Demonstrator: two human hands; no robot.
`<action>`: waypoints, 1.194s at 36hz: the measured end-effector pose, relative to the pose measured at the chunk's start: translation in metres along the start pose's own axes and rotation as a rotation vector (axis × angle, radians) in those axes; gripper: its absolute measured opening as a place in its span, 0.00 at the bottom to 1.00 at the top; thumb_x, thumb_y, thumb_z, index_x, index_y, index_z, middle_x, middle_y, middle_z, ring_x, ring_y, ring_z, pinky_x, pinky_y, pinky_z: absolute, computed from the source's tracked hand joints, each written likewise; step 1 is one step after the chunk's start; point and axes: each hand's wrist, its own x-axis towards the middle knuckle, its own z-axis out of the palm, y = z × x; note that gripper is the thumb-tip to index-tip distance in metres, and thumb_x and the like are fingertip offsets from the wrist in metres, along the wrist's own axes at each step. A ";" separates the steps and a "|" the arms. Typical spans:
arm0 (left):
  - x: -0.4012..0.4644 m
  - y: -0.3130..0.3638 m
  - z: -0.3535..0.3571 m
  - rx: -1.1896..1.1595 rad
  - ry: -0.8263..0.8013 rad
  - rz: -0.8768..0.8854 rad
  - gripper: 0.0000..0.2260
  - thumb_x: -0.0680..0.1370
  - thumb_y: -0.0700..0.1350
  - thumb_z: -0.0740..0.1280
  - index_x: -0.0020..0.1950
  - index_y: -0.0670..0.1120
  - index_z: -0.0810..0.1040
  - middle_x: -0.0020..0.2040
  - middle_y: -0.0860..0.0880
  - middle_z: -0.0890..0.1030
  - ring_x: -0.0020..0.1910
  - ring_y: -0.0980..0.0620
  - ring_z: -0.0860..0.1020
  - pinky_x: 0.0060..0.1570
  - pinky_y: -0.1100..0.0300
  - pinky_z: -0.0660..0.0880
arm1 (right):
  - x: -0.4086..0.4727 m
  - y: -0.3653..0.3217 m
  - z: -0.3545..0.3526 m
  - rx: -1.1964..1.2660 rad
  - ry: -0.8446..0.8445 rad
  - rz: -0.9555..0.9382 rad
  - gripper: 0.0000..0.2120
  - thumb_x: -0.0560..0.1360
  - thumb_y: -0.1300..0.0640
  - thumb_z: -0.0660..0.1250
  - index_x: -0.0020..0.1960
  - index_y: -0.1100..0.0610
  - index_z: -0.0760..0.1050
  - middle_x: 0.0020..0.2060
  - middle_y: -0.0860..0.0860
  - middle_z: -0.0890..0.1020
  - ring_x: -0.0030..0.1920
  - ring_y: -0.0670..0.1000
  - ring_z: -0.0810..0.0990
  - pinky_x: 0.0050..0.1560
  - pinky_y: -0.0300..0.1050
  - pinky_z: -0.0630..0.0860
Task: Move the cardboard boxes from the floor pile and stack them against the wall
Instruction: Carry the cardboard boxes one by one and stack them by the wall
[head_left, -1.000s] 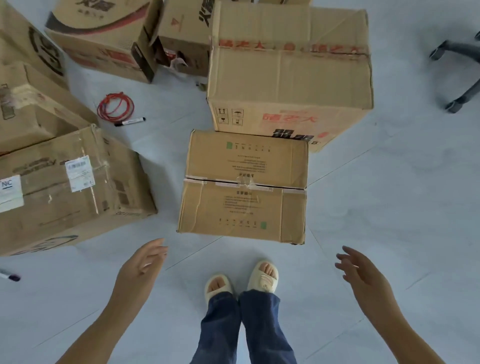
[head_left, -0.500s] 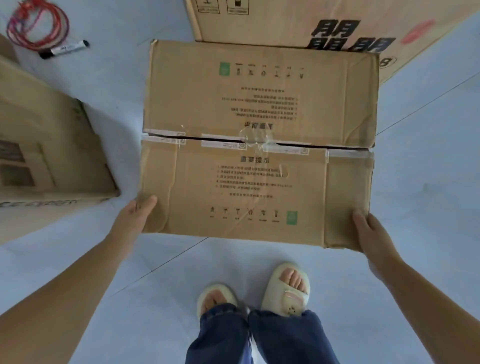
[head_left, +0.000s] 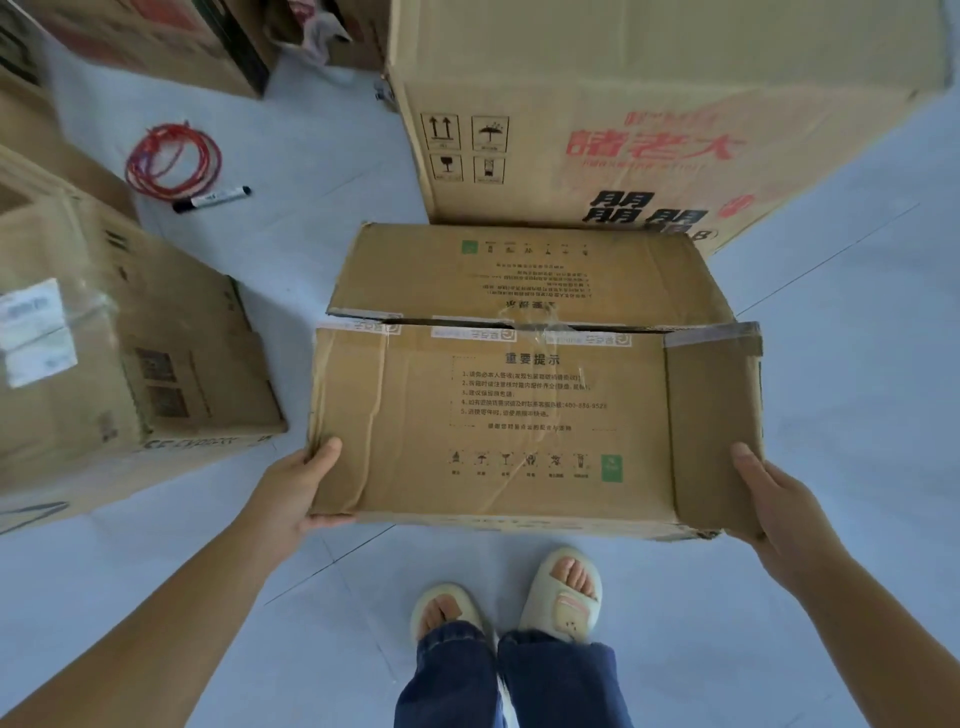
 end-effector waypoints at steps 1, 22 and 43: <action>-0.012 0.008 -0.003 0.009 0.004 -0.023 0.14 0.79 0.50 0.65 0.61 0.44 0.74 0.65 0.42 0.75 0.61 0.38 0.75 0.36 0.46 0.82 | -0.010 -0.011 -0.003 0.009 0.000 -0.002 0.16 0.81 0.51 0.60 0.64 0.58 0.71 0.47 0.49 0.79 0.46 0.49 0.78 0.51 0.49 0.74; -0.317 0.107 -0.134 -0.039 0.024 -0.081 0.19 0.79 0.49 0.65 0.67 0.41 0.71 0.60 0.41 0.76 0.54 0.39 0.76 0.46 0.40 0.78 | -0.278 -0.176 -0.032 -0.118 -0.031 -0.056 0.22 0.81 0.52 0.60 0.67 0.67 0.70 0.55 0.57 0.77 0.54 0.59 0.76 0.53 0.55 0.75; -0.507 0.047 -0.215 -0.599 0.290 0.162 0.23 0.78 0.50 0.65 0.69 0.40 0.70 0.61 0.41 0.75 0.55 0.38 0.76 0.29 0.47 0.81 | -0.396 -0.325 0.040 -0.294 -0.516 -0.488 0.21 0.82 0.54 0.58 0.70 0.65 0.68 0.53 0.53 0.78 0.52 0.55 0.77 0.58 0.53 0.71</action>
